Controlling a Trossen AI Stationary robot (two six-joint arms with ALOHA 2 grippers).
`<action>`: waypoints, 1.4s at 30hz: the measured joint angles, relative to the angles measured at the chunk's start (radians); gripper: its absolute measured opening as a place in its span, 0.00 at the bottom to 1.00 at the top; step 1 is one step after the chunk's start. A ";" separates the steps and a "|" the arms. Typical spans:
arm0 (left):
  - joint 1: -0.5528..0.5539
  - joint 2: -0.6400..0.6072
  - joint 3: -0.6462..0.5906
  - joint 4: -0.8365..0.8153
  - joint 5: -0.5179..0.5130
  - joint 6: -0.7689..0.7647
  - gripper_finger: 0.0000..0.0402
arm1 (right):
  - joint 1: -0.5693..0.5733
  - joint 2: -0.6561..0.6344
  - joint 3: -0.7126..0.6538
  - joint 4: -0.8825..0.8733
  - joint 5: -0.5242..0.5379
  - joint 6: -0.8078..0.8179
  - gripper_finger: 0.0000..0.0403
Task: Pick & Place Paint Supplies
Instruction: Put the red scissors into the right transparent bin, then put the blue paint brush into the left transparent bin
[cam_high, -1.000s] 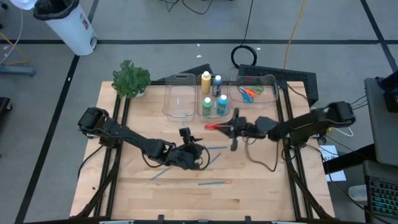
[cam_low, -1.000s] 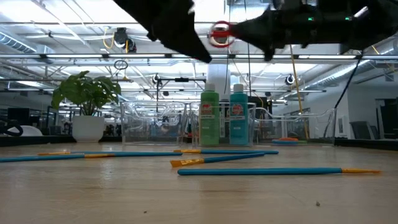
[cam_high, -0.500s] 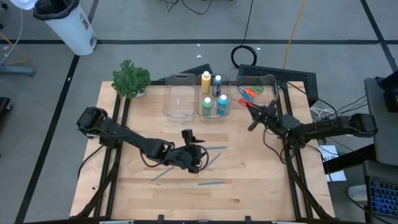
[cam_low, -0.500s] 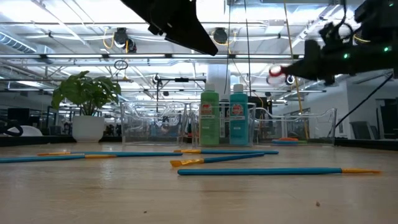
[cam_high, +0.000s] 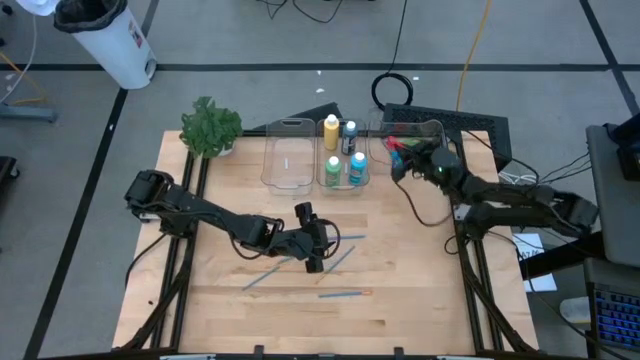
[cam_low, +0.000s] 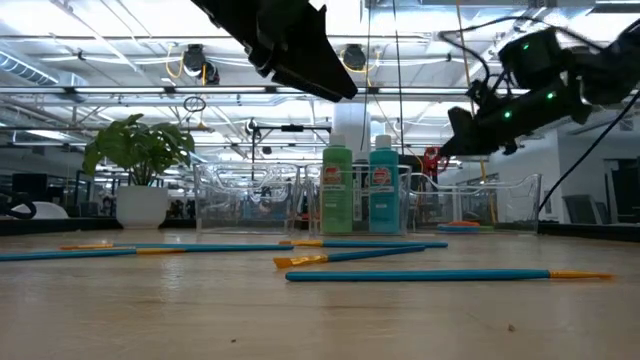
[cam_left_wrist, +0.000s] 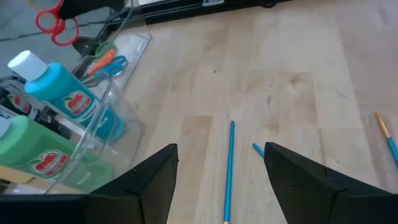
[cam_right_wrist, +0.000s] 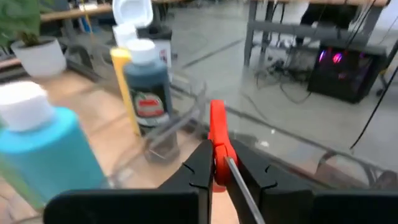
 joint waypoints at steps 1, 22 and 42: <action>0.001 0.000 0.000 0.000 0.007 -0.006 0.61 | -0.029 0.022 0.007 -0.001 -0.034 0.000 0.05; 0.008 0.000 0.000 -0.004 0.035 -0.010 0.61 | -0.125 0.172 0.015 0.096 -0.102 -0.095 0.47; 0.008 0.000 0.000 -0.004 0.035 -0.019 0.61 | 0.738 0.075 0.014 0.109 -0.104 -0.139 0.50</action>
